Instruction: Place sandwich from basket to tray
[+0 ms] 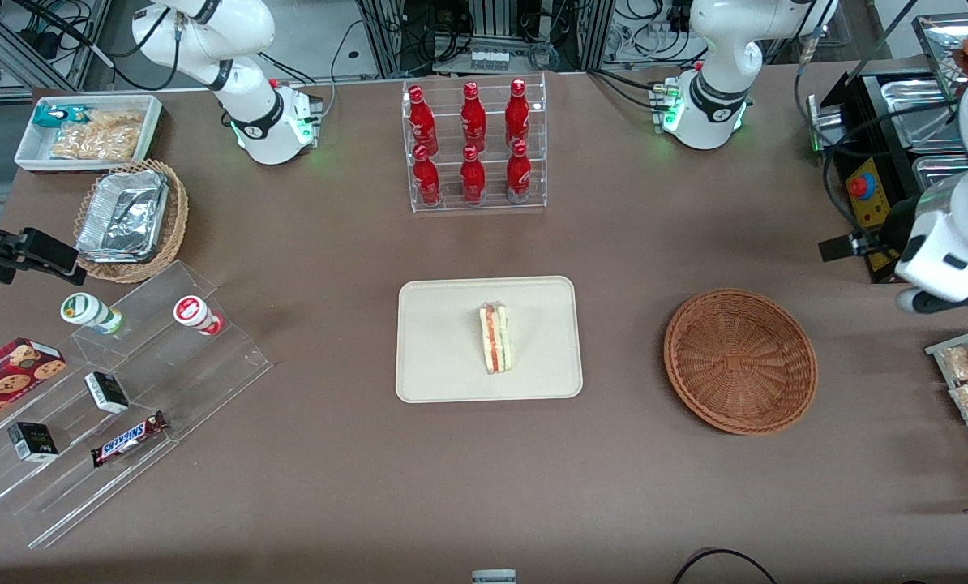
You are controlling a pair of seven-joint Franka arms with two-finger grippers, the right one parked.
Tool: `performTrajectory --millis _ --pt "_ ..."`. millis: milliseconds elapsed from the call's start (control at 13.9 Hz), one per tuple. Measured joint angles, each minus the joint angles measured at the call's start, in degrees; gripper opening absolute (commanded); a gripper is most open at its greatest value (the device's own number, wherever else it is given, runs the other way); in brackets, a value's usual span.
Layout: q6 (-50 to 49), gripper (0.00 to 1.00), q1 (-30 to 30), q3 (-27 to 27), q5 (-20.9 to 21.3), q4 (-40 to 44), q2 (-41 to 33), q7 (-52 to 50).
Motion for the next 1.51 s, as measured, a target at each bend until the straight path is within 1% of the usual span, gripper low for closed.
performTrajectory --millis 288,432,577,721,1009,1514 --pt "-2.73 1.00 0.08 -0.29 -0.10 -1.12 -5.08 2.87" --pt "-2.16 1.00 -0.02 -0.73 -0.11 -4.81 -8.31 4.18" --pt "0.91 1.00 -0.18 -0.98 -0.20 -10.49 -12.48 5.01" --pt "2.13 1.00 -0.47 -1.48 -0.30 -13.24 -14.66 5.20" --pt "3.21 1.00 -1.24 -1.80 -0.36 -13.25 -14.58 5.25" --pt "3.18 1.00 -1.28 -1.65 -0.36 -9.87 -11.82 5.26"
